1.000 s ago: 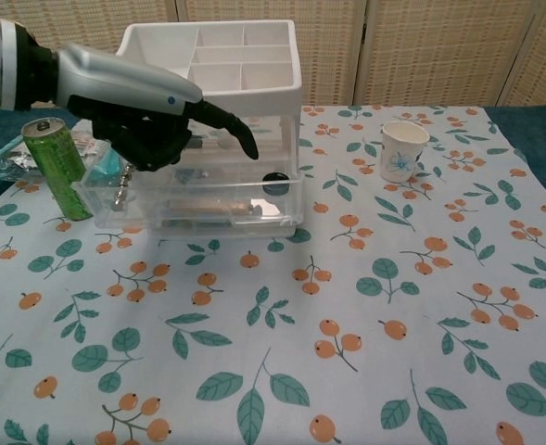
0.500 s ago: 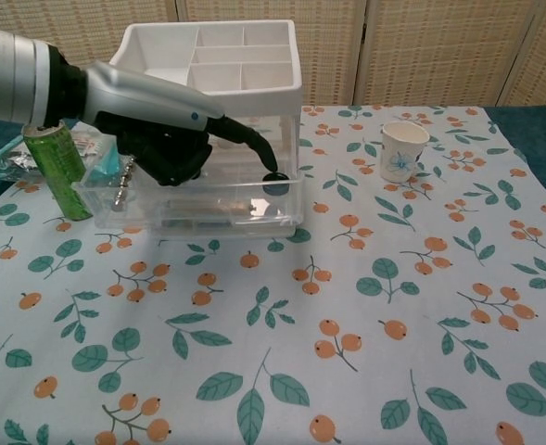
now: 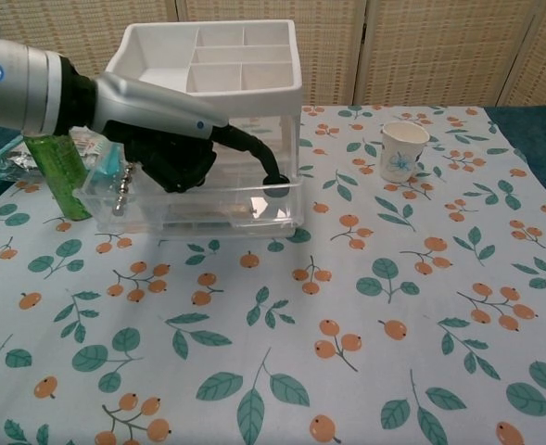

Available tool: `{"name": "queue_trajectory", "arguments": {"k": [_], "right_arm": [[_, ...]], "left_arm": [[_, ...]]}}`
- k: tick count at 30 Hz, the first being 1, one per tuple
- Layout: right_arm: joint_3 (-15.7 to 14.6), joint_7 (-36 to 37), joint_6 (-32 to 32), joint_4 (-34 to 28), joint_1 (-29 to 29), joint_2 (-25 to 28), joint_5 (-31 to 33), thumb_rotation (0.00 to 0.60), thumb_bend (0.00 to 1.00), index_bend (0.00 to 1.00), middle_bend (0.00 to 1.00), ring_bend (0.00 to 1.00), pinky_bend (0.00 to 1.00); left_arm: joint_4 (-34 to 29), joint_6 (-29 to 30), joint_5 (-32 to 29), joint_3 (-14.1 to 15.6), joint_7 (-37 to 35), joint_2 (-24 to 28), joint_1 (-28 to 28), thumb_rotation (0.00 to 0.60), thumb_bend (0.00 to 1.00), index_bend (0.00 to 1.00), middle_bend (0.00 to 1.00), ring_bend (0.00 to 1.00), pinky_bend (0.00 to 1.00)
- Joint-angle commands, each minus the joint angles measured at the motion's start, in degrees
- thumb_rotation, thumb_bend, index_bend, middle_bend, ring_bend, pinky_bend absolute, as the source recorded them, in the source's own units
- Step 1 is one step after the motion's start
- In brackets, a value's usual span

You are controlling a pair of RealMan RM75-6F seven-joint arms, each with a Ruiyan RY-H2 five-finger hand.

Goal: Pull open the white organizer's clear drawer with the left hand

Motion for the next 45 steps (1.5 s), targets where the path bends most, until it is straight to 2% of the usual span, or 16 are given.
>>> {"name": "queue_trajectory", "arguments": {"k": [1, 17, 30, 34, 39, 45], "right_arm": [[0.01, 0.12, -0.15, 0.23, 0.03, -0.09, 0.18, 0.6, 0.37, 0.08, 0.13, 0.12, 0.16], [0.24, 0.54, -1.09, 1.39, 0.48, -0.55, 1.04, 0.6, 0.37, 0.08, 0.14, 0.12, 0.16], [0.44, 0.64, -1.39, 2.0, 0.82, -0.95, 1.28, 0.6, 0.37, 0.08, 0.14, 0.12, 0.16], [0.44, 0.54, -1.38, 1.95, 0.87, -0.98, 1.24, 0.6, 0.37, 0.08, 0.14, 0.12, 0.16], [0.44, 0.36, -1.17, 1.73, 0.82, -0.91, 1.18, 0.6, 0.37, 0.08, 0.13, 0.12, 0.16], [0.43, 0.16, -0.98, 1.43, 0.73, -0.84, 1.17, 0.6, 0.37, 0.08, 0.14, 0.12, 0.16]], "left_arm": [[0.31, -0.58, -0.28, 0.12, 0.2, 0.0, -0.32, 0.512, 0.91, 0.13, 0.96, 1.0, 1.0], [0.65, -3.48, -0.26, 0.62, -1.89, 0.2, -2.71, 0.506, 0.91, 0.13, 0.96, 1.0, 1.0], [0.6, -3.51, 0.0, 1.03, -2.23, 1.3, -3.43, 0.495, 0.91, 0.21, 0.96, 1.0, 1.0], [0.4, -3.55, -0.39, 1.1, -1.61, 1.79, -3.39, 0.48, 0.91, 0.22, 0.96, 1.0, 1.0], [0.35, -3.4, -1.07, 1.03, -0.46, 2.14, -3.19, 0.418, 0.91, 0.24, 0.96, 1.0, 1.0], [0.24, -3.33, -1.96, 0.99, 1.36, 2.45, -2.89, 0.398, 0.91, 0.25, 0.96, 1.0, 1.0]]}}
